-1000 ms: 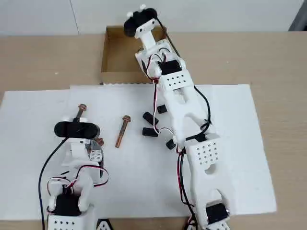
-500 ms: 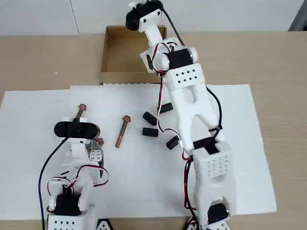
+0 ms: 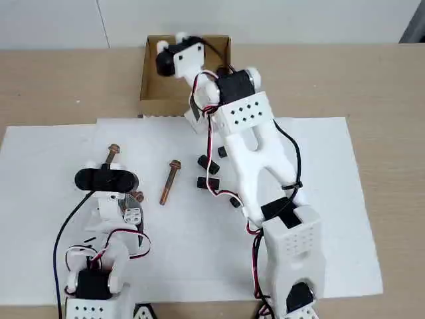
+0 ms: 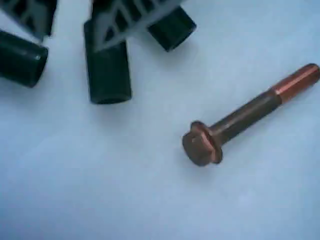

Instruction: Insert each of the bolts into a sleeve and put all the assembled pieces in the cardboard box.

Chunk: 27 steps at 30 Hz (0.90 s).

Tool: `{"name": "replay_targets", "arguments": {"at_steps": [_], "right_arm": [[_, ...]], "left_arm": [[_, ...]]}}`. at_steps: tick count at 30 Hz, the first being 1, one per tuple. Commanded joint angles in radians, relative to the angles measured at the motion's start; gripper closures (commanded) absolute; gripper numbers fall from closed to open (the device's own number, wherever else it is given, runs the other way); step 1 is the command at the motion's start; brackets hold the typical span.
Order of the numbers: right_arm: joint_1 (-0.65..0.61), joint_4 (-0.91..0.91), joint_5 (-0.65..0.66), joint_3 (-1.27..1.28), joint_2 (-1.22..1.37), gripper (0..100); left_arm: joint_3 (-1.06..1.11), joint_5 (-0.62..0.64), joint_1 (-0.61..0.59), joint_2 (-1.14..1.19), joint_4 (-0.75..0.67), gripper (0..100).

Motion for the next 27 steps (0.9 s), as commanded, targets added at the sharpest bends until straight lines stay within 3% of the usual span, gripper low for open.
{"name": "replay_targets", "arguments": {"at_steps": [1,14,18,27], "right_arm": [[-0.004,0.022,0.012,-0.041,-0.067,94.8],[-0.045,0.035,0.339,0.239,-0.165,91.4],[-0.082,0.03,0.379,0.384,-0.231,84.6],[-0.114,0.016,0.416,0.528,-0.28,84.3]], "left_arm": [[-0.004,-0.006,-0.005,-0.009,-0.003,99],[-0.004,-0.006,-0.005,-0.009,-0.003,99],[-0.004,-0.006,-0.005,-0.009,-0.003,99],[-0.004,-0.006,-0.005,-0.009,-0.003,99]]}}
